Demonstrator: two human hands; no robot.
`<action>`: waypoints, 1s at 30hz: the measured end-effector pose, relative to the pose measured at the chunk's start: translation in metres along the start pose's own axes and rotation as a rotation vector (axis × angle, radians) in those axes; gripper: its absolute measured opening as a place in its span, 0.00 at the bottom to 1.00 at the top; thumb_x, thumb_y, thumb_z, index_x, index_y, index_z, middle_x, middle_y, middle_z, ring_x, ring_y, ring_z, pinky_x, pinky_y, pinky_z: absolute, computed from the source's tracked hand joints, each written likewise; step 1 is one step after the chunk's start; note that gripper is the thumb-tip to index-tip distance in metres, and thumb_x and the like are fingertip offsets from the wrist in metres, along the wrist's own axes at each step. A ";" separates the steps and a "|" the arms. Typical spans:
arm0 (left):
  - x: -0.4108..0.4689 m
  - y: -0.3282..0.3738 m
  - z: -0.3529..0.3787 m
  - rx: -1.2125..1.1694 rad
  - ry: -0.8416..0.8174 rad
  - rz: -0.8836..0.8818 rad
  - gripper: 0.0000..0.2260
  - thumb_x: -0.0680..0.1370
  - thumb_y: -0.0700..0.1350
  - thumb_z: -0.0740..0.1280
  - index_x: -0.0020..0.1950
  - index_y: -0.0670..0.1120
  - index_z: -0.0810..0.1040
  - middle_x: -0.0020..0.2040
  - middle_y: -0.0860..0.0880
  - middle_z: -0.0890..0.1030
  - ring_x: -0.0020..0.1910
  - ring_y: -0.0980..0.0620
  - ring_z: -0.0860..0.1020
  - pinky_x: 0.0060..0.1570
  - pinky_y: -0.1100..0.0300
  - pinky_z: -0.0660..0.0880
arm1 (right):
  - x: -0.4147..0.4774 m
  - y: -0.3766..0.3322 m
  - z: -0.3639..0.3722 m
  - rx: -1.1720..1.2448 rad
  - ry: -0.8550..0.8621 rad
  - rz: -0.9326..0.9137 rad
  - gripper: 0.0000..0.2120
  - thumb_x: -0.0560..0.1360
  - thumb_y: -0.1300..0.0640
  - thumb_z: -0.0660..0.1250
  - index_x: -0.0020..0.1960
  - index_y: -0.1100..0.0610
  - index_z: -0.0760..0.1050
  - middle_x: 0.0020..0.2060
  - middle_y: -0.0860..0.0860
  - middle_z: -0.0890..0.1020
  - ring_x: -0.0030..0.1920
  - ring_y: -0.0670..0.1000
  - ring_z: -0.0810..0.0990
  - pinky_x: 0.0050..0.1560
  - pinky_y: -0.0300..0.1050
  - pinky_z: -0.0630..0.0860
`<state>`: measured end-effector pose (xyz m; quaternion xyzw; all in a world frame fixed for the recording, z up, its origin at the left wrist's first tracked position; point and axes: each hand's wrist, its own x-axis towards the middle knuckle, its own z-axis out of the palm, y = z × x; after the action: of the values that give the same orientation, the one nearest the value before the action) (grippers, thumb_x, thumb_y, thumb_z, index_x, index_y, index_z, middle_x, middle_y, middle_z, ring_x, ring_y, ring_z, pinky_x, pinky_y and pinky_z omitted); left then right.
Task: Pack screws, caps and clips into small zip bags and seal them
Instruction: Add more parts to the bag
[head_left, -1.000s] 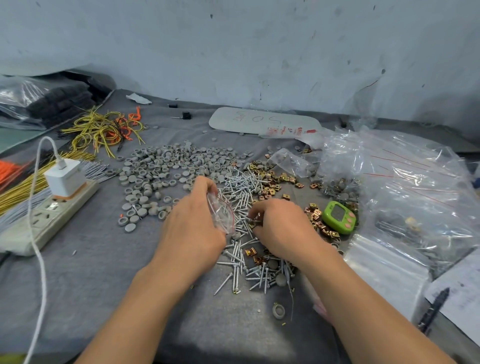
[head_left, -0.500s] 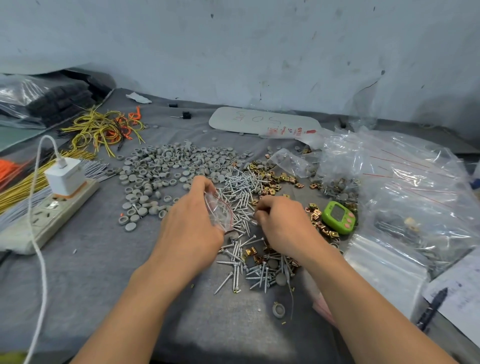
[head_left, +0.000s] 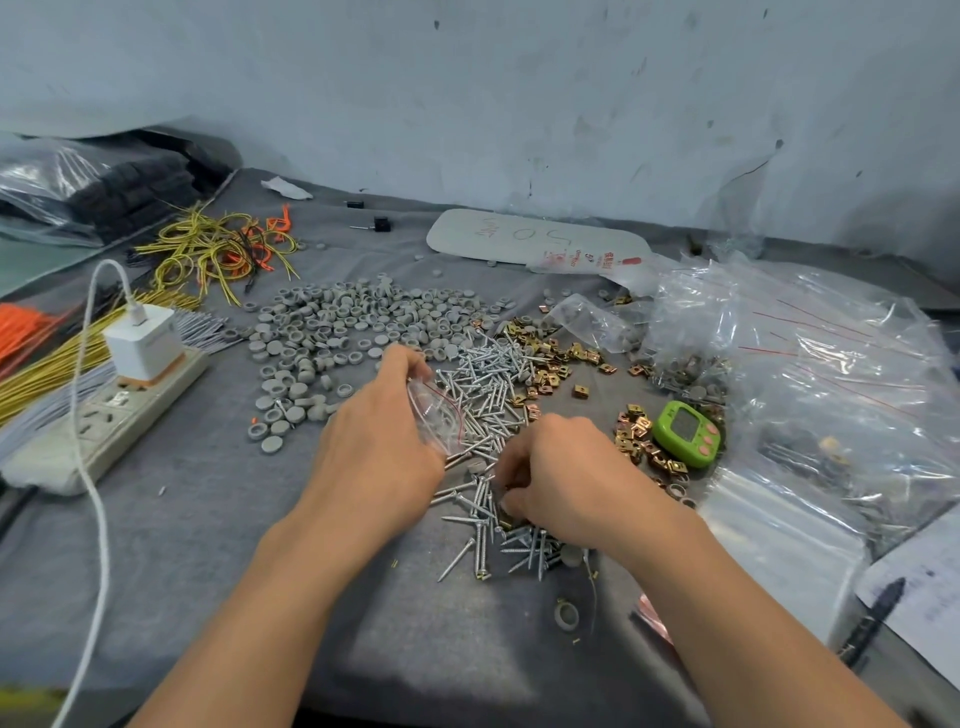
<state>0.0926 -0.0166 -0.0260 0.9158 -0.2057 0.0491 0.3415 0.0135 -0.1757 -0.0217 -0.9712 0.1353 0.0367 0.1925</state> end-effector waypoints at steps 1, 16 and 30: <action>0.000 0.000 0.000 0.001 -0.001 -0.003 0.25 0.71 0.44 0.75 0.51 0.63 0.61 0.42 0.55 0.79 0.38 0.52 0.77 0.37 0.52 0.71 | 0.000 -0.001 0.000 -0.003 0.005 0.011 0.04 0.72 0.57 0.74 0.43 0.48 0.86 0.37 0.45 0.85 0.39 0.46 0.83 0.38 0.42 0.81; -0.001 0.002 -0.002 -0.010 0.006 0.015 0.22 0.73 0.48 0.75 0.52 0.63 0.62 0.43 0.54 0.81 0.40 0.48 0.79 0.42 0.48 0.77 | -0.012 0.005 0.001 0.044 -0.030 -0.011 0.03 0.72 0.56 0.76 0.41 0.49 0.85 0.35 0.45 0.86 0.26 0.39 0.80 0.29 0.38 0.80; -0.005 0.010 0.000 -0.014 -0.044 0.050 0.24 0.72 0.48 0.77 0.54 0.63 0.63 0.44 0.55 0.81 0.40 0.53 0.79 0.43 0.49 0.77 | -0.020 0.020 -0.011 0.457 0.351 -0.082 0.09 0.69 0.57 0.82 0.35 0.49 0.84 0.28 0.39 0.81 0.28 0.39 0.76 0.28 0.30 0.69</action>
<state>0.0836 -0.0214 -0.0210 0.9089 -0.2362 0.0359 0.3418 -0.0106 -0.1923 -0.0165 -0.8988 0.1319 -0.1714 0.3814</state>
